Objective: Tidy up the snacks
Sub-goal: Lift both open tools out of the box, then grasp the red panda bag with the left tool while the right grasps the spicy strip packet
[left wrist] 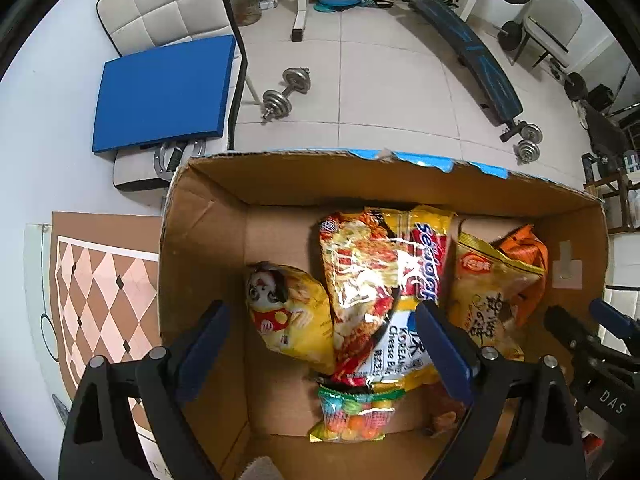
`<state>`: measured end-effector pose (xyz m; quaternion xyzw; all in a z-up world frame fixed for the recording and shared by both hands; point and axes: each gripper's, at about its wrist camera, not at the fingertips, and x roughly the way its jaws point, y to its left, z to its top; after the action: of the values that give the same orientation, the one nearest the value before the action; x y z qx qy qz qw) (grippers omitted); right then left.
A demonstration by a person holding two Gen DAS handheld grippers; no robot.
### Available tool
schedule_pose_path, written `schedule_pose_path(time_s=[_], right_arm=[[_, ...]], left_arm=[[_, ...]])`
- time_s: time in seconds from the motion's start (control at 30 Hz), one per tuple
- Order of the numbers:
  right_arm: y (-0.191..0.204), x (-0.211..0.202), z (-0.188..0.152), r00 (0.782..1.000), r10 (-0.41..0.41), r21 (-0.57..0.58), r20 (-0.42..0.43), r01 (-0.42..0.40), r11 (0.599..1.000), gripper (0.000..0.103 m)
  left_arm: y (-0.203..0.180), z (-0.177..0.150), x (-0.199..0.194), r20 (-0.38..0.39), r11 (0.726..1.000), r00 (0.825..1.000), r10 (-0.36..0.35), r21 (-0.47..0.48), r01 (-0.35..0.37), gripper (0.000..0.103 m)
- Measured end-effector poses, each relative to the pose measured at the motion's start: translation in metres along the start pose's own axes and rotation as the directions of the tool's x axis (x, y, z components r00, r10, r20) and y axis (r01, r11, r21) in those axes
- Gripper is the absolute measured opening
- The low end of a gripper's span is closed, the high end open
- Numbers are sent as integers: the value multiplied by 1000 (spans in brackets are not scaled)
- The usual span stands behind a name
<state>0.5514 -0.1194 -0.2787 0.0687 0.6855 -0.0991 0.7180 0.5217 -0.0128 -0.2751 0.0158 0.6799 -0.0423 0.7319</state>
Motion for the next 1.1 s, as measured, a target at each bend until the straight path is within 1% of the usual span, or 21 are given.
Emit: schedule_pose_path(time_s=[0.1,0.27,0.37,0.43,0.5,0.63,0.87,1.0,1.1], right_arm=[[0,-5,-10,1000,14,-12,14,-14,1000,93],[3,-16,-40,999,27,-48,47,-25,999,94],[2,-23,-58,997,39,-46,65,-36,998,94],[2,-30,-71,996,41,-49,83,-37,998,94],[1,-39,-83,994,39,-53,103,-34,998,94],[0,-60,-109,987,41,-54,152,-33,998,94],[-6,-101,-155,973,56,-70,224,-42,997,94],[-12,-123,-182,963,82,-78,258,-64,995,94],[-15,-137,-200,955,78,-79,285,-57,995,94]], left_arm=[[0,-8,-16,80,1000,997,4,4,-5,94],[5,-26,-41,152,1000,988,-13,-10,14,94],[4,-40,-55,183,1000,983,-13,2,13,94],[3,-53,-65,202,1000,979,-11,7,9,96],[0,-65,-75,222,1000,975,-24,6,23,96],[-6,-91,-94,259,1000,965,-30,9,29,96],[-12,-139,-127,323,999,946,-37,8,36,96],[-16,-168,-142,344,999,937,-50,10,49,96],[-22,-187,-153,364,999,930,-50,25,44,96]])
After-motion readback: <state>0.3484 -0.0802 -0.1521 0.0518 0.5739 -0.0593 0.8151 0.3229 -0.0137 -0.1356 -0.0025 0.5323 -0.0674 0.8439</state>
